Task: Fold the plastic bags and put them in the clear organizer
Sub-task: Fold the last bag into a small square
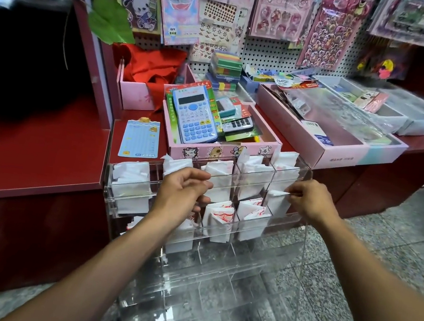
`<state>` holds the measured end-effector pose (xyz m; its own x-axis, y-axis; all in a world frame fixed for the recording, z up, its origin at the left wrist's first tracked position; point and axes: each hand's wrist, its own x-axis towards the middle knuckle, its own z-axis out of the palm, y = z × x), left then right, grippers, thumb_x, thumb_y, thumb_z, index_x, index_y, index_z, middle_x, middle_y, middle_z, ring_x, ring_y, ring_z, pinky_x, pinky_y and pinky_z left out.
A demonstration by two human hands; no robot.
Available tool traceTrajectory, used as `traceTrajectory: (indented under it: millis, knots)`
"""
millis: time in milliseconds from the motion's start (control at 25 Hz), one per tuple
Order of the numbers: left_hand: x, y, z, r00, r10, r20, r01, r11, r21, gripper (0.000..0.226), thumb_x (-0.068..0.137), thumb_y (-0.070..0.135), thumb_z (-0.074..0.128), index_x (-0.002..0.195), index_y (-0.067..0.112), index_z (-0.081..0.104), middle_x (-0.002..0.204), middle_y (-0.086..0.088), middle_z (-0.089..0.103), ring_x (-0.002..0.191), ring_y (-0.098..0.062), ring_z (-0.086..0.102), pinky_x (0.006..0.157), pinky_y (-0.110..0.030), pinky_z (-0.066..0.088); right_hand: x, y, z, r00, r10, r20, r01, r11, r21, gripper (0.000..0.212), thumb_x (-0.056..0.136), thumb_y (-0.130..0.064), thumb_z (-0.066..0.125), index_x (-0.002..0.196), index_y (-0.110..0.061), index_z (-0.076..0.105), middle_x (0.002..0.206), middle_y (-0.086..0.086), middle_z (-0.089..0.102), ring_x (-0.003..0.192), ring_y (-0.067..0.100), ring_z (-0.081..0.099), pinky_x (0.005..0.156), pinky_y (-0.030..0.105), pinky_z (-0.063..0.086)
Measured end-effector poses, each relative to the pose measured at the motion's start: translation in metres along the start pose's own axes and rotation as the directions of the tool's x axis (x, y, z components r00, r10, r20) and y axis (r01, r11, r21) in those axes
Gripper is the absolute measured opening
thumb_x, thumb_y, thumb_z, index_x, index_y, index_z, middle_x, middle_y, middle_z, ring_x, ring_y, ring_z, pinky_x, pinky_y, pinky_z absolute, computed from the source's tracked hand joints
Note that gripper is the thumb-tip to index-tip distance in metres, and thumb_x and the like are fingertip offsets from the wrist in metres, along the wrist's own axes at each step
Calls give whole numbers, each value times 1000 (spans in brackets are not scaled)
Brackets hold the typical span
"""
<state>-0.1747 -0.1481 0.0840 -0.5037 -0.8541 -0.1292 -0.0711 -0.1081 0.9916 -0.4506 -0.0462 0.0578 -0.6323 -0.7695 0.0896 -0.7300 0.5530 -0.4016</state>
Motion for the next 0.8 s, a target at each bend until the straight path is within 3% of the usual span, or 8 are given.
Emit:
traceTrajectory:
  millis: [200, 360, 560, 680, 800]
  knots:
    - [3, 2, -2, 1000, 7, -21, -7, 1000, 0, 13, 94, 7, 61, 99, 16, 67, 95, -1, 74, 73, -15, 67, 57, -19, 50, 5, -7, 9, 981, 81, -175, -86, 996, -21, 3, 81, -15, 69, 81, -17, 70, 86, 12, 72, 82, 34, 66, 71, 33, 49]
    - [2, 2, -4, 1000, 7, -27, -7, 1000, -4, 16, 94, 4, 59, 97, 17, 68, 94, -1, 75, 69, -13, 66, 56, -18, 50, -3, -10, 6, 982, 43, -183, -46, 999, -14, 7, 82, -21, 65, 77, -17, 65, 81, 9, 71, 77, 33, 64, 68, 35, 51]
    - [-8, 16, -33, 997, 24, -78, -27, 999, -31, 17, 94, 2, 58, 96, 15, 67, 92, -3, 76, 68, -15, 66, 55, -23, 47, -20, -63, -16, 926, -134, -354, 185, 976, 116, 12, 82, -26, 66, 73, -22, 60, 64, -3, 64, 64, 25, 62, 61, 33, 48]
    - [-18, 37, -73, 980, 66, -190, -81, 994, -71, 15, 92, 1, 59, 95, 13, 66, 90, -7, 75, 63, -15, 64, 49, -17, 45, -27, -143, -32, 842, -273, -466, 402, 892, 204, 12, 83, -20, 69, 74, -20, 61, 60, -6, 60, 58, 21, 60, 60, 33, 48]
    - [-33, 52, -123, 945, 108, -310, -147, 983, -108, 15, 91, 3, 59, 94, 15, 66, 91, -9, 75, 64, -14, 65, 51, -19, 44, -38, -232, -28, 774, -406, -485, 569, 782, 254, 12, 82, -18, 70, 74, -18, 61, 61, -9, 58, 55, 14, 55, 57, 33, 46]
